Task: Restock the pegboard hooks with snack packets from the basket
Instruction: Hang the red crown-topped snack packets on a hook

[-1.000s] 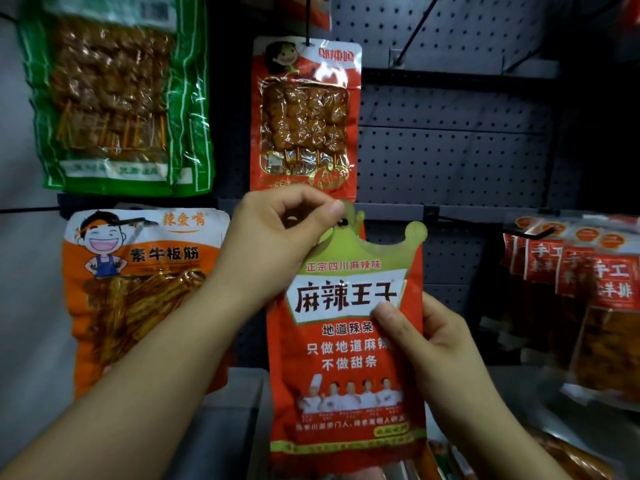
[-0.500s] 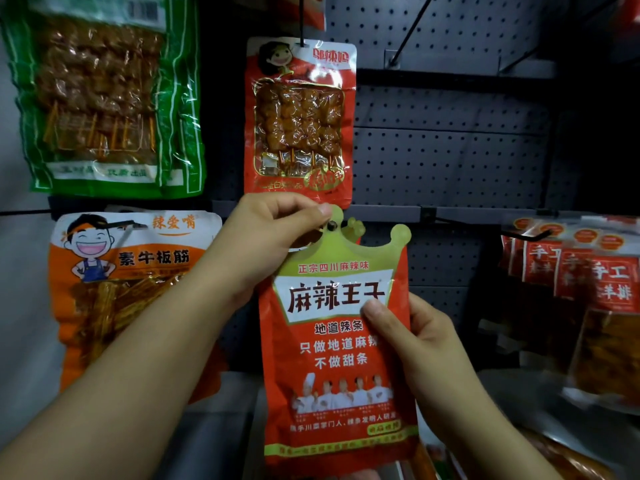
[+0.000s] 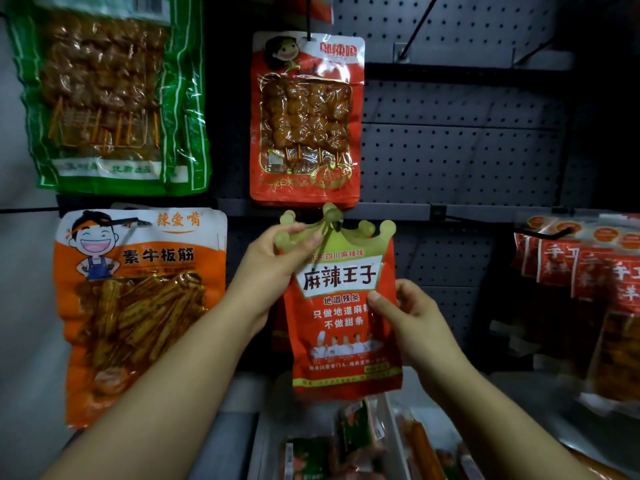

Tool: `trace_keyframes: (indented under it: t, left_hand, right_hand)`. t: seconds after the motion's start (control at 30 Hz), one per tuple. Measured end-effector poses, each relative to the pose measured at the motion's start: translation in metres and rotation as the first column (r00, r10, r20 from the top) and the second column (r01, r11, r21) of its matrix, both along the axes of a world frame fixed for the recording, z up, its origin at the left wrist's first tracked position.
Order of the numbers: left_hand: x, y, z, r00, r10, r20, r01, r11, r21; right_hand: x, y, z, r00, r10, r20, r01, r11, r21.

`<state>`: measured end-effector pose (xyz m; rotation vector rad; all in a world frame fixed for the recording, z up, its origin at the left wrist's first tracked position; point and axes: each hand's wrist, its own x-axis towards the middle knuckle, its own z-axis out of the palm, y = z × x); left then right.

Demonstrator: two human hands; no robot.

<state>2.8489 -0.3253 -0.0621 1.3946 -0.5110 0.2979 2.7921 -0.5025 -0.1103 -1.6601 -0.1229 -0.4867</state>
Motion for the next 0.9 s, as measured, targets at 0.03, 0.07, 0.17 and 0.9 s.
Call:
trace_keyframes:
  t: [0.03, 0.07, 0.17, 0.9]
  left_hand:
    - [0.005, 0.0, -0.007, 1.0, -0.001, -0.031, 0.001, 1.0, 0.008]
    - [0.01, -0.001, -0.013, 0.998, 0.008, -0.056, -0.007, 1.0, 0.016]
    - [0.026, -0.006, -0.021, 0.99, 0.115, -0.076, -0.111, 0.992, 0.061]
    - [0.085, -0.025, -0.04, 0.917, 0.399, -0.011, -0.397, 0.915, 0.077]
  right_hand:
    - [0.007, -0.001, 0.002, 1.0, -0.026, -0.009, 0.025, 0.999, -0.024]
    - [0.013, -0.003, 0.004, 0.999, -0.048, -0.013, 0.048, 0.997, -0.054]
    - [0.033, -0.004, 0.008, 0.992, -0.127, -0.011, 0.124, 0.983, -0.133]
    - [0.104, -0.002, -0.009, 0.982, -0.187, 0.001, 0.182, 0.959, -0.218]
